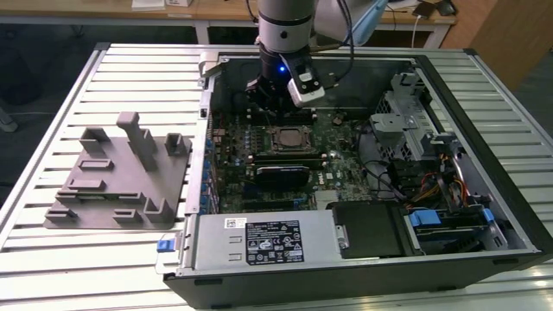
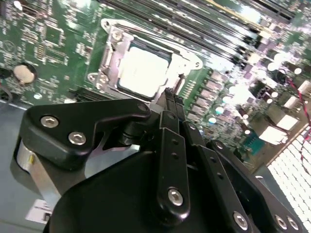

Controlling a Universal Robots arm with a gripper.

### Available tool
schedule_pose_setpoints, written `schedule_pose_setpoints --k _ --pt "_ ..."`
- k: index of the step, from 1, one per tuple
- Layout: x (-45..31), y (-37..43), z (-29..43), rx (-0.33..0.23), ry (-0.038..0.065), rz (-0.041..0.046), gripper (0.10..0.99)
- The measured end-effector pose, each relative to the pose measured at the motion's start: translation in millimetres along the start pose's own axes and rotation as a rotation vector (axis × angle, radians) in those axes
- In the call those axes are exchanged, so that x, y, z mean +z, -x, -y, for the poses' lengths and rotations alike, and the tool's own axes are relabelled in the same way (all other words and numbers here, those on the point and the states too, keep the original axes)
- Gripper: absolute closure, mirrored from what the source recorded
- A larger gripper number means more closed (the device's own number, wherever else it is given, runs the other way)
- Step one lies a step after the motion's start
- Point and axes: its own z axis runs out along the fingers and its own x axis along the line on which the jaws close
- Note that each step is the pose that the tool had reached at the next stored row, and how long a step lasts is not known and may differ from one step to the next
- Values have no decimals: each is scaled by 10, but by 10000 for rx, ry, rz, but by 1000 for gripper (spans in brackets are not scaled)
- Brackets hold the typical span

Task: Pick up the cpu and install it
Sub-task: 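Install the first cpu locking lever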

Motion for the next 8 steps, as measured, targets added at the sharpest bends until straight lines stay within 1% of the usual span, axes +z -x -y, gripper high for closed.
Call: schedule_pose_setpoints --k 5,8 --pt "-3 -121 17 0 0 0 980" --pt "-6 -224 31 1 3 -1 980"
